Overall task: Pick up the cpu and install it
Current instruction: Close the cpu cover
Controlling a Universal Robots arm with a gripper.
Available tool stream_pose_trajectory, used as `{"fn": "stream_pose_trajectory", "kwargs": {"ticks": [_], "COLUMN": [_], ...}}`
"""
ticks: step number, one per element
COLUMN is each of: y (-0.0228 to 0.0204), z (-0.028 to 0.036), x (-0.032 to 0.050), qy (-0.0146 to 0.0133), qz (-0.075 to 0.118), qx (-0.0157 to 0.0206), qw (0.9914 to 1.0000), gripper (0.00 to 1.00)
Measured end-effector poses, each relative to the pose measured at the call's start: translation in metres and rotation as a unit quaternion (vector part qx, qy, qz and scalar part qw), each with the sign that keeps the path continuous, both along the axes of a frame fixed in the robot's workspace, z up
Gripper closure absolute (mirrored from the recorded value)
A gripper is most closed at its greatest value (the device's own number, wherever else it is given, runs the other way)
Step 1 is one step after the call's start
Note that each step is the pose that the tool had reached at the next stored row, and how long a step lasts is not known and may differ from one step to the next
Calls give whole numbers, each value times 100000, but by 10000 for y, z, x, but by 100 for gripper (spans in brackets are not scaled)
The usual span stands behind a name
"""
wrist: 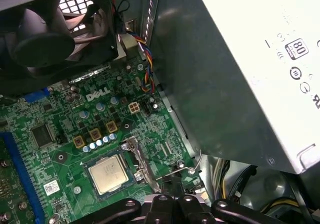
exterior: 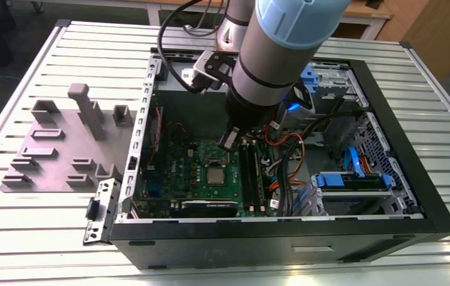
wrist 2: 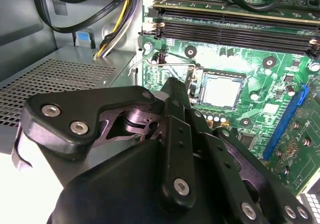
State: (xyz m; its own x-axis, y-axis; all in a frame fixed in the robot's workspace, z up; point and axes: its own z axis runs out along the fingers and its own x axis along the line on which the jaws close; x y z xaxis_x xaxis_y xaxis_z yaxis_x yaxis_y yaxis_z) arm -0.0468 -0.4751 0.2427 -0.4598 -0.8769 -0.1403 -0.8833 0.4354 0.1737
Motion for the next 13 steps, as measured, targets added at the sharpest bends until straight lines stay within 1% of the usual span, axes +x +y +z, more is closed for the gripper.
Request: {"fn": "stream_pose_trajectory", "kwargs": {"ticks": [13], "y": [-55], "z": [0], "x": [0], "qy": [-2], "qz": [3], "qx": [2], "qw": [100000], "gripper": [89]}}
